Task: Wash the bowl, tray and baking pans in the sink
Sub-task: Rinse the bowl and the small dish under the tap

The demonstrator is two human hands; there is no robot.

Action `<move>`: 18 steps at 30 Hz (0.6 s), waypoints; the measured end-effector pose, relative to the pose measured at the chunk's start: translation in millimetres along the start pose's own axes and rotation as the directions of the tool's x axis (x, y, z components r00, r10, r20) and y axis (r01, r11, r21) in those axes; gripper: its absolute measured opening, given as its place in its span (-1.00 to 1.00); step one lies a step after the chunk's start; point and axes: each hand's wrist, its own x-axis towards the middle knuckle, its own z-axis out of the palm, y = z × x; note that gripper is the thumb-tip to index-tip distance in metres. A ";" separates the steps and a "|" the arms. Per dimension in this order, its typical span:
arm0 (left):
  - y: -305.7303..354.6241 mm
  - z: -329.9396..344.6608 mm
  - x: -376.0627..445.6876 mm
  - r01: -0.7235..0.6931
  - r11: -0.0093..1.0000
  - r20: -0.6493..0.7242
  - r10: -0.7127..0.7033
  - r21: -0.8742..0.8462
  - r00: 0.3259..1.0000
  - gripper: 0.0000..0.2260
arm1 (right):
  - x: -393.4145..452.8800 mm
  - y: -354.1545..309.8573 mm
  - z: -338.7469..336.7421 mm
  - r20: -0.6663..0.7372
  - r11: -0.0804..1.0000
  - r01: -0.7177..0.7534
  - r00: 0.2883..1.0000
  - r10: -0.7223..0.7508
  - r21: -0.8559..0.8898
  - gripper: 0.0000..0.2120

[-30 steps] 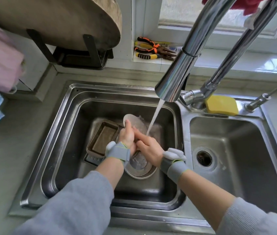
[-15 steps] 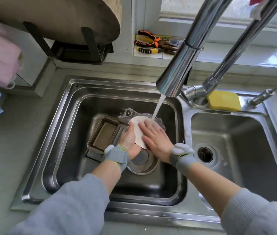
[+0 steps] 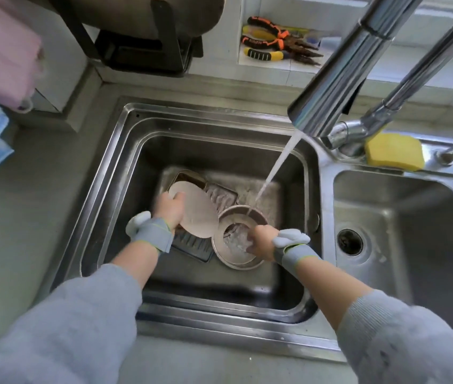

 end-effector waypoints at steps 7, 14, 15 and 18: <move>-13.5 -26.9 -13.8 -0.159 0.955 -0.003 0.165 0.249 0.986 -0.61 | 13.3 -42.0 42.8 0.218 0.965 0.164 0.969 -0.118 -0.203 -0.67; -21.5 -22.3 -19.1 -0.175 0.938 0.054 0.167 0.299 0.985 -0.60 | -1.3 -38.1 12.8 0.041 0.978 0.173 0.985 -0.169 -0.120 -0.78; -18.4 -22.3 -20.5 -0.174 0.945 0.056 0.165 0.277 0.985 -0.56 | -1.8 -35.9 4.3 -0.065 0.986 0.168 0.984 -0.168 -0.016 -0.86; -9.4 -22.3 -25.3 -0.195 0.952 0.062 0.185 0.237 0.981 -0.53 | -0.1 -24.2 -25.1 -0.315 0.914 0.157 0.948 -0.033 0.375 -0.91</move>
